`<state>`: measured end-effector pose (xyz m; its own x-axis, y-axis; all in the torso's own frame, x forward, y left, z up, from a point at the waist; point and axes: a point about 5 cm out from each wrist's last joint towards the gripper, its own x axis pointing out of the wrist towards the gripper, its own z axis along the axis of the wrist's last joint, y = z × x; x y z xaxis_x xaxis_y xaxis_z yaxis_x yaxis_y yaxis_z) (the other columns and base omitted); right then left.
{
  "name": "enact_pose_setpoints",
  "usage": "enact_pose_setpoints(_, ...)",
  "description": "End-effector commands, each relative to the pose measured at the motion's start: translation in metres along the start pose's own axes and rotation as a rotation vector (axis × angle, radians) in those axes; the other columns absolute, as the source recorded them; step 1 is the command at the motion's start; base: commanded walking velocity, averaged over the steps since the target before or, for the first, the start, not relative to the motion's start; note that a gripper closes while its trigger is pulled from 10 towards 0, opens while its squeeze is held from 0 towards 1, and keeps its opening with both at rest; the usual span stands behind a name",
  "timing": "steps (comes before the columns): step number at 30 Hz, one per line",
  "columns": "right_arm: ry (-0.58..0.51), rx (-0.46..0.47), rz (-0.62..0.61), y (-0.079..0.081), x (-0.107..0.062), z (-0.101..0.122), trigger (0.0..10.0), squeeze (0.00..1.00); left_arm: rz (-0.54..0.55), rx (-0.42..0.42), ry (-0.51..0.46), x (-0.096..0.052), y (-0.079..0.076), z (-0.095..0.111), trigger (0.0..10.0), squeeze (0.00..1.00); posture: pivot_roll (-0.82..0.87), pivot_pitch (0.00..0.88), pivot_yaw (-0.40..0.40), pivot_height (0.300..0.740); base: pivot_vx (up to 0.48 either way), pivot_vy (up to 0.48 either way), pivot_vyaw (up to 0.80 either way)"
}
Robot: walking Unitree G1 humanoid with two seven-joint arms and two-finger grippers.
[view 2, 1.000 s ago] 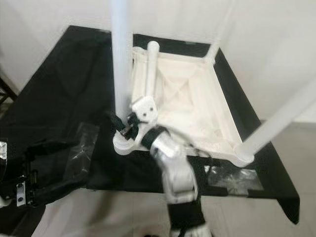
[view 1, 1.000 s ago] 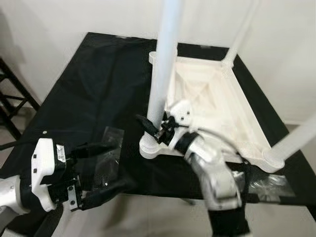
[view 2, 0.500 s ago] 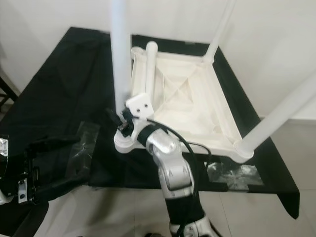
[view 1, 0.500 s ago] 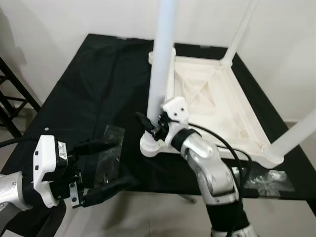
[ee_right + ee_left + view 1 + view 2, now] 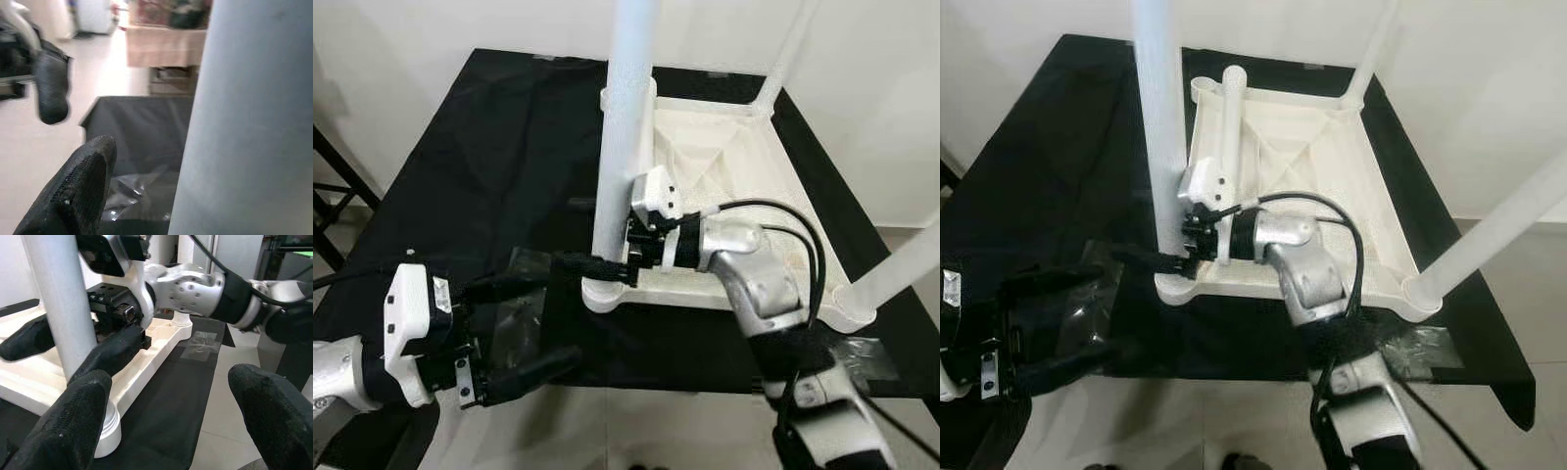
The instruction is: Building children table
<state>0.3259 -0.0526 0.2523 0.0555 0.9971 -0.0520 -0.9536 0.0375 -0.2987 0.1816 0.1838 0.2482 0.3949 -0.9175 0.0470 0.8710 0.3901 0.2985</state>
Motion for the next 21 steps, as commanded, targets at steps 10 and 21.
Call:
enact_pose_setpoints(10, -0.011, 0.086, 0.184, -0.009, 0.011, -0.010, 0.0, 0.00, -0.016, -0.007, 0.015, -0.001, -0.004, 0.000, 10.0, 0.00, 0.14, 0.195, -0.127, 0.740, 0.000, 0.000, 0.00)
enact_pose_setpoints(21, 0.011, 0.086, 0.011, -0.014, -0.012, -0.029, 0.0, 0.00, -0.023, -0.007, 0.016, -0.001, -0.002, -0.001, 10.0, 0.00, 0.12, 0.199, -0.124, 0.740, 0.000, 0.000, 0.00)
